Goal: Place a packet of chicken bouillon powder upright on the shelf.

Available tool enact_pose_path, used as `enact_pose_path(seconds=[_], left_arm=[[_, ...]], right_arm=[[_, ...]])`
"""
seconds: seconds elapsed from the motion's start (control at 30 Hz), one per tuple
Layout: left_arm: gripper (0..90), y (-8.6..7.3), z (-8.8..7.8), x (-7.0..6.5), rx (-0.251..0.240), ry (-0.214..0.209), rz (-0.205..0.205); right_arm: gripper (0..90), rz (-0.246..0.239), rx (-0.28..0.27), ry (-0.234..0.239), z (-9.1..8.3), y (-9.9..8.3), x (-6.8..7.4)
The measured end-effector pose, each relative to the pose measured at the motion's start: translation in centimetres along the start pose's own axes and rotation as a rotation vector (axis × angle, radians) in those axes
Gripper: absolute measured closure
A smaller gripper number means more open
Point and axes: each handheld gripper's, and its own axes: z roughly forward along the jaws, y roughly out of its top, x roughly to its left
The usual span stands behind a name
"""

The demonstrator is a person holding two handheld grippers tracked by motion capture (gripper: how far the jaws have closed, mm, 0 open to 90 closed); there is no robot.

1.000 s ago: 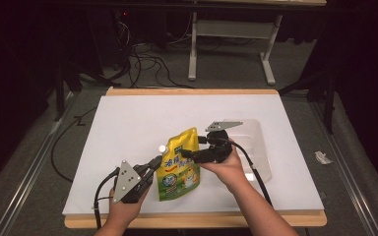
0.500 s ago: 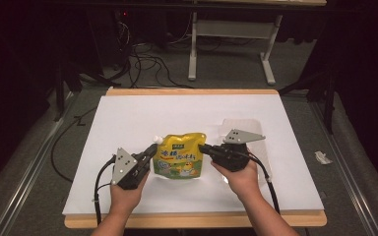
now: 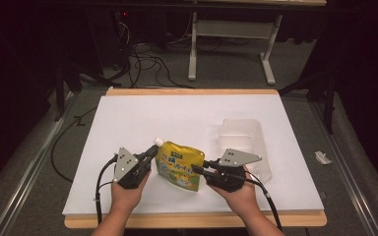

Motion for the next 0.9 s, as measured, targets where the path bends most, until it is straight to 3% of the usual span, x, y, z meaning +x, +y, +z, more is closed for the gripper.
enact_pose_path(seconds=[0.17,0.47,0.5,0.67,0.9], left_arm=[[75.5,-0.6,-0.6,0.8,0.038,0.014,-0.009],[46.6,-2.4,-1.8,3.6,0.151,0.085,-0.035],[45.2,-2.8,-1.6,4.1,0.182,0.11,-0.036],[41.9,-3.7,-1.3,4.7,0.235,0.122,-0.054],[41.8,-3.8,-1.4,5.1,0.226,0.123,-0.087]], right_arm=[[63.6,0.018,0.057,-0.012,1.8,-0.6,0.3],[70.3,0.041,0.097,-0.04,3.8,-1.7,0.5],[71.9,0.044,0.099,-0.042,4.0,-1.8,0.6],[78.9,0.044,0.087,-0.036,4.5,-2.2,0.7],[81.3,0.033,0.088,-0.026,4.5,-2.1,0.8]])
